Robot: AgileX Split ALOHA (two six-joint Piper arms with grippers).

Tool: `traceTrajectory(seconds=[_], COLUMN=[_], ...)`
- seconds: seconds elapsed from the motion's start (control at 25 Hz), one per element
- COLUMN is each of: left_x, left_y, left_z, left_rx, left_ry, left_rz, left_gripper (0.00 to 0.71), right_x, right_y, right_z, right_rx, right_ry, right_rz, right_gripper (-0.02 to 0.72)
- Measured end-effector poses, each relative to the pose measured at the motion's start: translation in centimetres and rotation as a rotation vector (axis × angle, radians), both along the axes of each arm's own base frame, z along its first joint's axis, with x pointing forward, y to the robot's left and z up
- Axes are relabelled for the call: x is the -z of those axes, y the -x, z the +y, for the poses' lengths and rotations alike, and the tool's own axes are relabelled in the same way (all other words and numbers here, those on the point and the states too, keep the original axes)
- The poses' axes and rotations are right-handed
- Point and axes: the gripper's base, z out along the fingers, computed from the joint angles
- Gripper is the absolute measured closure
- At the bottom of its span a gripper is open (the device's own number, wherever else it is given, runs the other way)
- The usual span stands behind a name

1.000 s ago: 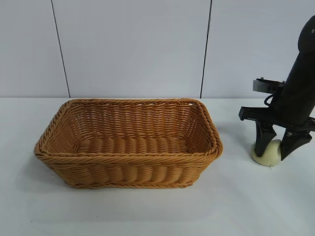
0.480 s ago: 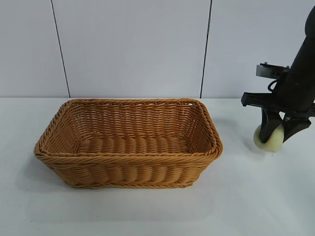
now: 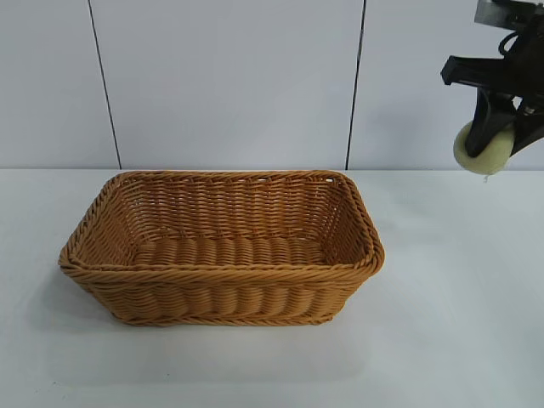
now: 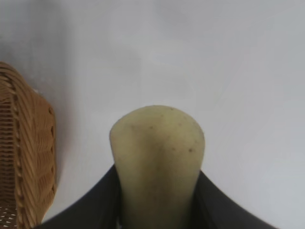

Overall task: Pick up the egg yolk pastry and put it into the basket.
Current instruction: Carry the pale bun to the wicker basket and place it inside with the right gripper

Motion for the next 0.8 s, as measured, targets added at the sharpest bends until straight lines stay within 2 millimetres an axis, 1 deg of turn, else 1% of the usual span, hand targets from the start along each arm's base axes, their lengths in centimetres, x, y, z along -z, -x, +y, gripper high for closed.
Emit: traceTrajectory(seconds=[0.2, 0.32, 0.4, 0.52, 0.68, 0.8], left_x=[0.0, 0.0, 0.0, 0.0, 0.0, 0.0], left_y=[0.0, 0.0, 0.0, 0.0, 0.0, 0.0], left_z=[0.0, 0.0, 0.0, 0.0, 0.0, 0.0], left_rx=[0.000, 0.000, 0.000, 0.000, 0.000, 0.000], left_ry=[0.000, 0.000, 0.000, 0.000, 0.000, 0.000], left_rz=[0.000, 0.000, 0.000, 0.000, 0.000, 0.000], left_gripper=[0.015, 0.015, 0.015, 0.015, 0.014, 0.014], right_x=[-1.1, -2.4, -3.3, -4.2, -4.3, -4.4], right_y=[0.2, -0.2, -0.4, -0.3, 0.5, 1.5], right_z=[0.4, 1.4, 2.8, 5.7, 9.3, 12.6], right_rx=[-0.035, -0.076, -0.114, -0.189, -0.282, -0.368], right_ry=[-0.030, -0.053, -0.057, -0.066, -0.074, -0.082], right_rz=[0.006, -0.022, -0.054, -0.085, -0.102, -0.112], right_gripper=[0.493, 0.493, 0.493, 0.493, 0.493, 0.493])
